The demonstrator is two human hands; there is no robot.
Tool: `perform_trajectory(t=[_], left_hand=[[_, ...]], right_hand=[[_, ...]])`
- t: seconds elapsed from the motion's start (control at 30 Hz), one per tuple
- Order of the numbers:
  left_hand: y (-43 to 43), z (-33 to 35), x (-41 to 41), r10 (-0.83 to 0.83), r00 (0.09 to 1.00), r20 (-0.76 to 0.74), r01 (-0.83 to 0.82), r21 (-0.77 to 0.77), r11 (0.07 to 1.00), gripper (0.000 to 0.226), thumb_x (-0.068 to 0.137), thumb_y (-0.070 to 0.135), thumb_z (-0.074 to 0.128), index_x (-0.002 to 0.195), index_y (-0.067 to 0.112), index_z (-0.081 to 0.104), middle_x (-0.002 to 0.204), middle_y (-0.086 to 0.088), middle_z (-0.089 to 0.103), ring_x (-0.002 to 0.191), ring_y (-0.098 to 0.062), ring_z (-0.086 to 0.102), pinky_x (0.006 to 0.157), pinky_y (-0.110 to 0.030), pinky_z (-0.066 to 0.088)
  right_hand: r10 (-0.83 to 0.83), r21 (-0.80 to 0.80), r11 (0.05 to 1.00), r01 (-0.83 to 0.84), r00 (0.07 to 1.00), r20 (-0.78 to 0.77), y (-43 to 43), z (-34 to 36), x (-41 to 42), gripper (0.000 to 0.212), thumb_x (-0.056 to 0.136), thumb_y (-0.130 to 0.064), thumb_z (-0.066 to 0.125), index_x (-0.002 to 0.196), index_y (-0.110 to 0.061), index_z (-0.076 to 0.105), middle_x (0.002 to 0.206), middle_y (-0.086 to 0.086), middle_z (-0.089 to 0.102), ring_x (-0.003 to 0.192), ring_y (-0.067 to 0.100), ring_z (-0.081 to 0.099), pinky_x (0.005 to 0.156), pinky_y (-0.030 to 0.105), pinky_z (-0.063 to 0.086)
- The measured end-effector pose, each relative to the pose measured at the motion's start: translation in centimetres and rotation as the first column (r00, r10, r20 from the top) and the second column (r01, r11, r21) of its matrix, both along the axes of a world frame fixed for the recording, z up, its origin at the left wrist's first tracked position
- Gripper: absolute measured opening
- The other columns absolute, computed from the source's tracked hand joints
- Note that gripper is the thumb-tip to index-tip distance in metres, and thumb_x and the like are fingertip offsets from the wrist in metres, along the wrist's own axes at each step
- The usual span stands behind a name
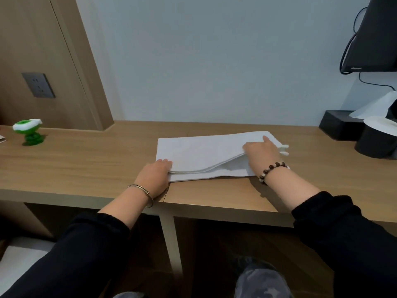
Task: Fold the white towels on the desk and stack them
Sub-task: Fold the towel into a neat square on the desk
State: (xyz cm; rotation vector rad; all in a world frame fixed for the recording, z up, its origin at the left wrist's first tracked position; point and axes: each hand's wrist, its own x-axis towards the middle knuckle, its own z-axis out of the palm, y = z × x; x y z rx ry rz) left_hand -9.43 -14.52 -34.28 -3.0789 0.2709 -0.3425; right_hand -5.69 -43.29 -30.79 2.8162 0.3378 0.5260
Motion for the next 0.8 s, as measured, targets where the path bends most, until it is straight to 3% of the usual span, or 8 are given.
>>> perform_trajectory(t=[0.07, 0.2, 0.43, 0.6, 0.8], left_hand=[[0.1, 0.0, 0.1, 0.002, 1.000, -0.003, -0.002, 0.000, 1.000, 0.033, 0.088, 0.004, 0.038, 0.117, 0.015, 0.049, 0.113, -0.003, 0.055, 0.101, -0.021, 0.053, 0.079, -0.030, 0.040], [-0.1, 0.1, -0.1, -0.005, 1.000, -0.023, 0.005, 0.018, 1.000, 0.031, 0.089, 0.003, 0.038, 0.117, 0.015, 0.046, 0.114, -0.003, 0.053, 0.101, -0.020, 0.051, 0.080, -0.029, 0.040], [0.4, 2.0, -0.6, 0.030, 0.999, 0.035, -0.026, -0.106, 0.994, 0.041, 0.087, -0.003, 0.038, 0.124, 0.008, 0.051, 0.130, -0.012, 0.053, 0.117, -0.028, 0.051, 0.096, -0.040, 0.039], [0.8, 1.0, -2.0, -0.074, 0.997, -0.030, 0.077, 0.113, 0.991, 0.041, 0.090, 0.002, 0.038, 0.130, 0.009, 0.044, 0.136, -0.007, 0.046, 0.127, -0.023, 0.039, 0.098, -0.039, 0.042], [0.6, 0.4, -1.8, -0.055, 0.992, -0.116, 0.069, 0.126, 0.990, 0.049, 0.087, -0.001, 0.040, 0.135, 0.009, 0.037, 0.142, -0.007, 0.040, 0.130, -0.022, 0.037, 0.100, -0.037, 0.039]], right_hand=[[-0.012, -0.007, 1.000, 0.013, 0.999, 0.031, -0.5, -0.1, -0.6, 0.032, 0.088, 0.001, 0.035, 0.099, -0.017, 0.059, 0.095, 0.001, 0.068, 0.093, 0.020, 0.062, 0.111, 0.035, 0.022], [-0.020, 0.069, 0.997, 0.030, 0.990, -0.142, -0.7, -2.6, -2.3, 0.028, 0.095, -0.005, 0.035, 0.110, -0.016, 0.056, 0.109, 0.002, 0.062, 0.099, 0.020, 0.060, 0.085, 0.030, 0.046], [-0.061, 0.068, 0.995, 0.072, 0.987, -0.150, -0.6, -2.9, -2.1, 0.027, 0.096, -0.010, 0.035, 0.112, -0.017, 0.055, 0.108, 0.002, 0.062, 0.098, 0.021, 0.060, 0.075, 0.029, 0.044], [-0.067, 0.087, 0.993, 0.079, 0.989, -0.135, -0.7, -3.1, -2.0, 0.026, 0.096, -0.009, 0.034, 0.110, -0.018, 0.055, 0.107, 0.001, 0.062, 0.096, 0.021, 0.060, 0.070, 0.027, 0.040], [-0.043, 0.064, 0.997, 0.053, 0.988, -0.148, -1.0, -2.2, -2.4, 0.031, 0.097, -0.010, 0.033, 0.115, -0.018, 0.057, 0.109, 0.003, 0.063, 0.097, 0.022, 0.061, 0.077, 0.030, 0.048]])
